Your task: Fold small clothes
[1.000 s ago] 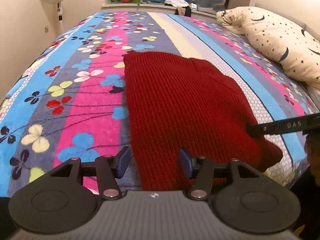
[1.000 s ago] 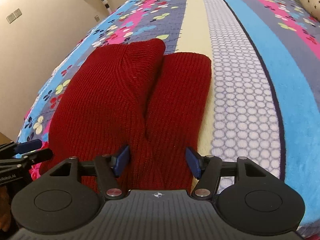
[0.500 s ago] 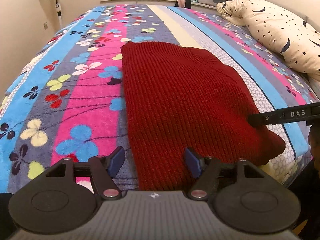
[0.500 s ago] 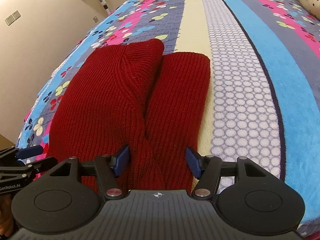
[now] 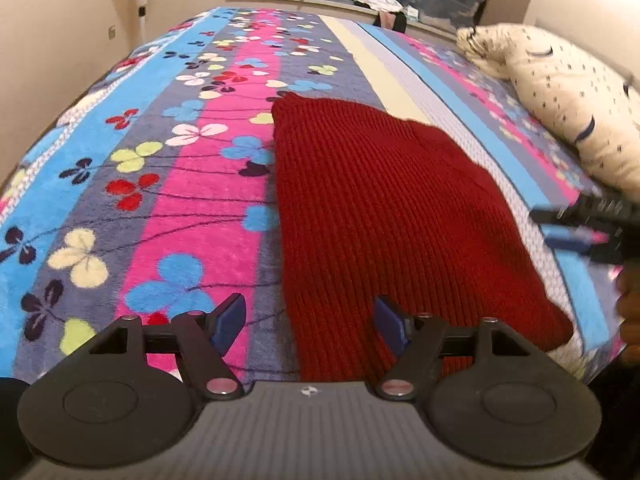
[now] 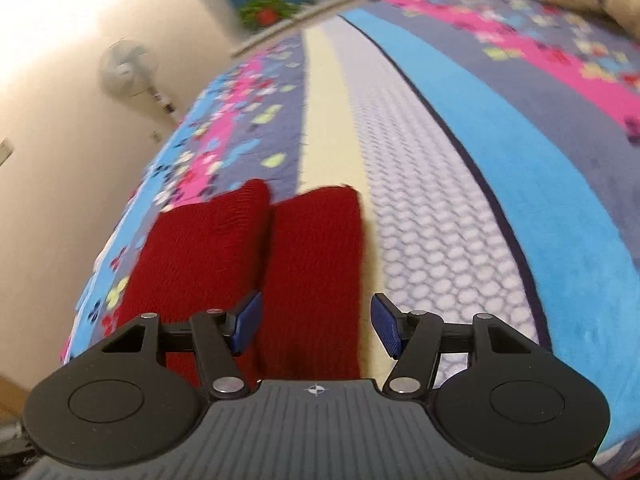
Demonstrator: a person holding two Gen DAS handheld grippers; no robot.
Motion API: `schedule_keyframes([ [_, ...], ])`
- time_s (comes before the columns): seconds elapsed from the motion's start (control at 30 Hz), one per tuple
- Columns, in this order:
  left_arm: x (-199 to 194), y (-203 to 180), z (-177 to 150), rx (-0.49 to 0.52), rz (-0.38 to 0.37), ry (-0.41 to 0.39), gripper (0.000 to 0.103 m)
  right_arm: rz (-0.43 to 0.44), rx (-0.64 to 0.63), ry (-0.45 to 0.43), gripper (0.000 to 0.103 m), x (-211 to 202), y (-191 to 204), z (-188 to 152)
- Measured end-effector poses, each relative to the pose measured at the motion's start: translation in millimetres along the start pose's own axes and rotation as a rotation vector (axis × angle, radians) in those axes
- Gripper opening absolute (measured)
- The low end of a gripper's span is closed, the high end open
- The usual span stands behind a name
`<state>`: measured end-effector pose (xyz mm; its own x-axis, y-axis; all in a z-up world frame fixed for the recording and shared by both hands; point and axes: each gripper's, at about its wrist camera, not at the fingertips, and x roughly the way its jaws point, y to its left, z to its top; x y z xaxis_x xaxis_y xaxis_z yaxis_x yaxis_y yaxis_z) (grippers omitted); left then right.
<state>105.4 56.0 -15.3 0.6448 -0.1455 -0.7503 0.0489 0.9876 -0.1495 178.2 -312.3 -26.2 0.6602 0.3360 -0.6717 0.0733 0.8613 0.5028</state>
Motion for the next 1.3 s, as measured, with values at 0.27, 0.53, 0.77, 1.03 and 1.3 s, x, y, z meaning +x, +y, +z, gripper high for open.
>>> schedule_keyframes([
  [0.27, 29, 41, 39, -0.237, -0.192, 0.043, 0.081, 0.023, 0.17, 0.093, 0.075, 42, -19, -4],
  [0.53, 86, 64, 62, -0.4, -0.364, 0.127, 0.087, 0.129, 0.103, 0.183, 0.078, 65, -3, -7],
  [0.77, 129, 69, 65, -0.454, -0.459, 0.157, 0.096, 0.156, 0.092, 0.189, 0.066, 74, 2, -2],
  [1.03, 142, 57, 75, -0.418, -0.455, 0.129, 0.085, 0.162, 0.05, 0.12, 0.043, 78, 12, 5],
  [1.3, 106, 34, 122, -0.2, -0.403, -0.007, 0.068, 0.197, 0.004, -0.083, 0.028, 58, 31, 29],
])
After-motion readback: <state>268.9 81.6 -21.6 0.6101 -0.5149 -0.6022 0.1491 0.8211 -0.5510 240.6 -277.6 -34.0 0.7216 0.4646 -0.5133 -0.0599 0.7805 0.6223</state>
